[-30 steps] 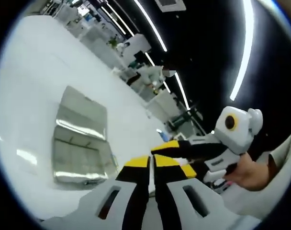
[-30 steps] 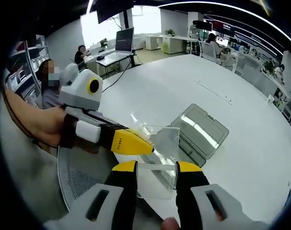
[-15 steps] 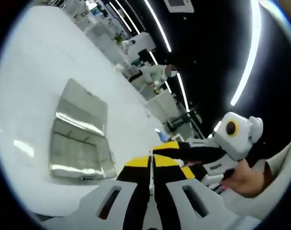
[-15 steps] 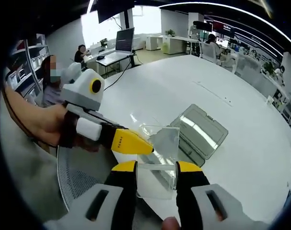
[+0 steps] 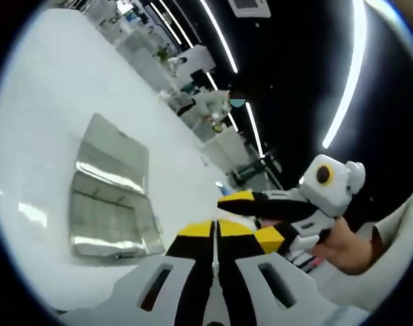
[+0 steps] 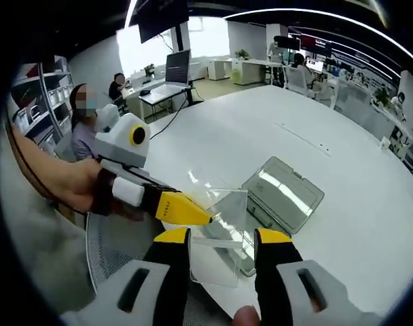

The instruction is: Insert the divider into the dual guide fixture by aligning both edges with the guide slots and pushing it downward to the bottom, including one-sided entry, uneven engagement, binding, and posture correction.

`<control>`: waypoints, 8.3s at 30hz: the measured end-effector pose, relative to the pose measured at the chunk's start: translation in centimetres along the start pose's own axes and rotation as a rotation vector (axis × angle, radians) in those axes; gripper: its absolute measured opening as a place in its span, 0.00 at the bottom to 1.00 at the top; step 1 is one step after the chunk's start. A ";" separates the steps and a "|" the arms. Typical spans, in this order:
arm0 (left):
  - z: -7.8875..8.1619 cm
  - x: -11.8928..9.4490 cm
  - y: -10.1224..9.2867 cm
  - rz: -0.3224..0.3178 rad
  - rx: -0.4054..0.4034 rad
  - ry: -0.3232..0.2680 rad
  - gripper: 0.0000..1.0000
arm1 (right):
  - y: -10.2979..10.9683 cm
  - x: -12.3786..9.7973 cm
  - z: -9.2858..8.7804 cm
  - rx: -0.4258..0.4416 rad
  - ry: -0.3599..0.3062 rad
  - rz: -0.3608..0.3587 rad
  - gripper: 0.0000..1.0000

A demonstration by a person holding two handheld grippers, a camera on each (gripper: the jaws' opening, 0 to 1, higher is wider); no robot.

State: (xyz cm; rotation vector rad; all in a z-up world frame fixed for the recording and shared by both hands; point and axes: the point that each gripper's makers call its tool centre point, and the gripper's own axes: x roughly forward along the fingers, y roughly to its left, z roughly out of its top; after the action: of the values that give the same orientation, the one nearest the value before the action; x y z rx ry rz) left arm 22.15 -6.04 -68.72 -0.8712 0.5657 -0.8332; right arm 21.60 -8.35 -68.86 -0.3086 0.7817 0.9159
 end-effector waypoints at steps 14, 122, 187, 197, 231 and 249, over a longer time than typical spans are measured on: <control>1.0 -0.7 -1.4 -0.131 0.051 0.052 0.00 | 0.2 -1.1 0.3 -0.018 -0.045 0.196 0.23; 0.5 -1.4 -4.1 -0.259 0.330 0.169 0.01 | 2.7 -3.2 2.4 0.740 -0.145 0.729 0.00; 0.3 -3.9 3.4 0.203 0.728 0.228 0.15 | -4.6 5.6 -3.5 0.814 0.305 -0.020 0.00; -0.3 -4.5 3.9 0.233 0.725 0.223 0.19 | -4.5 6.9 -4.3 0.775 0.366 -0.080 0.00; -1.0 -4.8 5.1 0.264 0.702 0.226 0.19 | -4.2 8.0 -6.1 0.806 0.558 -0.178 0.00; -1.1 -4.8 5.7 0.303 0.728 0.252 0.29 | -5.1 8.8 -6.3 0.856 0.568 -0.209 0.00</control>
State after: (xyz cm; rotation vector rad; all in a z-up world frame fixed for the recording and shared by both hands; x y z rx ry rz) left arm 20.89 -0.44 -73.61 -0.0123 0.5387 -0.7908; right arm 25.93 -9.63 -79.94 0.1208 1.5519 0.2258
